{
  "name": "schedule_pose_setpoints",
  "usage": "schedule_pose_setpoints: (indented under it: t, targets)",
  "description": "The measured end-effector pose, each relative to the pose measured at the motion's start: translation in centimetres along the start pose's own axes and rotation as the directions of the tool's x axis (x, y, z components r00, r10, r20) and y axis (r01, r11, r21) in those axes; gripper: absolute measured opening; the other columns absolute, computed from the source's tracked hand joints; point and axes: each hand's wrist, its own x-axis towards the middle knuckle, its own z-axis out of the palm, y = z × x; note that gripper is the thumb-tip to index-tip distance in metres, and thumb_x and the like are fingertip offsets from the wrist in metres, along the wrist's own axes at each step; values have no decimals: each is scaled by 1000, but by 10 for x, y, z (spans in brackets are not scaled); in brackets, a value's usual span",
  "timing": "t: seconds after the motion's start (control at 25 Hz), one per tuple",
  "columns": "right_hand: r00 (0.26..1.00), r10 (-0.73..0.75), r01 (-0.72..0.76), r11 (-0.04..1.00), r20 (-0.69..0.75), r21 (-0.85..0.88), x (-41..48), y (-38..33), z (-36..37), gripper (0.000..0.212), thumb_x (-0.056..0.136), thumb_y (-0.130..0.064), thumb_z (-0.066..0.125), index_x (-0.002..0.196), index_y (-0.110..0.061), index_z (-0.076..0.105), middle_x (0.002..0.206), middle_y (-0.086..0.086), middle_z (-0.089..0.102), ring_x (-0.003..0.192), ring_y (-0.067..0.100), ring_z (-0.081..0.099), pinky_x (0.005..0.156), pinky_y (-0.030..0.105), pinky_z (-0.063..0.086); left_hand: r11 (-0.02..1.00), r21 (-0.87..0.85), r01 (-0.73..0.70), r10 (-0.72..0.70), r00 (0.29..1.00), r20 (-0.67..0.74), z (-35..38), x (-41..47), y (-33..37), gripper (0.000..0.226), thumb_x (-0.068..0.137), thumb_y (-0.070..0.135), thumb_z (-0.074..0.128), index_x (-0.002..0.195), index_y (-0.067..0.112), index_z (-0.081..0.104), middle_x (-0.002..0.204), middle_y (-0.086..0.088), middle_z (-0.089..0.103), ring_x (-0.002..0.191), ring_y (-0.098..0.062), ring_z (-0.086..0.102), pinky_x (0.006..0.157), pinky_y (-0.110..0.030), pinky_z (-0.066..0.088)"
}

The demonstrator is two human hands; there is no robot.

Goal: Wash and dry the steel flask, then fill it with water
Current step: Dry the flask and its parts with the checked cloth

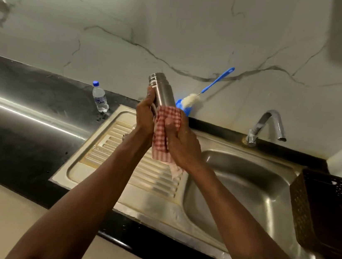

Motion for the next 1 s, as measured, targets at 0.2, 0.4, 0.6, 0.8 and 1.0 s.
schedule_pose_setpoints:
  t: [0.2, 0.4, 0.6, 0.8, 1.0]
  targets:
    - [973, 146, -152, 988, 180, 22, 74, -17, -57, 79, 92, -78, 34, 133, -15, 60, 124, 12, 68, 112, 32, 66, 105, 51, 49, 996, -91, 16, -11, 998, 58, 33, -17, -48, 60, 106, 59, 36, 116, 10, 70, 107, -16, 72, 95, -30, 70, 92, -44, 55]
    - [984, -39, 33, 999, 176, 33, 32, 9, -77, 51, 108, -55, 35, 151, -27, 35, 127, 6, 65, 103, 21, 68, 91, 41, 56, 990, 127, 65, -67, 998, 6, 52, -10, -53, 56, 83, 60, 74, 110, 12, 69, 91, -12, 74, 75, -23, 75, 71, -38, 64]
    - [989, 48, -103, 903, 141, 417, -11, 53, -70, 57, 103, -61, 39, 156, -43, 29, 118, -11, 66, 104, 13, 69, 99, 45, 57, 992, 124, 2, -5, 1000, 26, 48, 9, -63, 90, 81, 55, 83, 146, 3, 47, 118, -22, 62, 88, -29, 68, 84, -46, 60]
    - [958, 188, -263, 876, 216, 405, 16, 40, -92, 73, 95, -79, 30, 116, -20, 68, 98, 7, 77, 86, 25, 76, 89, 47, 61, 995, 92, -38, 32, 997, 68, 61, -2, -78, 53, 107, 49, 46, 128, 2, 59, 98, -15, 70, 86, -27, 67, 84, -39, 58]
    - [995, 96, -95, 995, 28, -14, 62, 24, -115, 64, 104, -66, 27, 119, -15, 63, 99, 1, 69, 86, 20, 70, 79, 35, 54, 974, 214, -79, 76, 997, 26, 93, 1, -94, 82, 80, 74, 72, 119, 2, 66, 105, -22, 69, 92, -33, 70, 89, -46, 58]
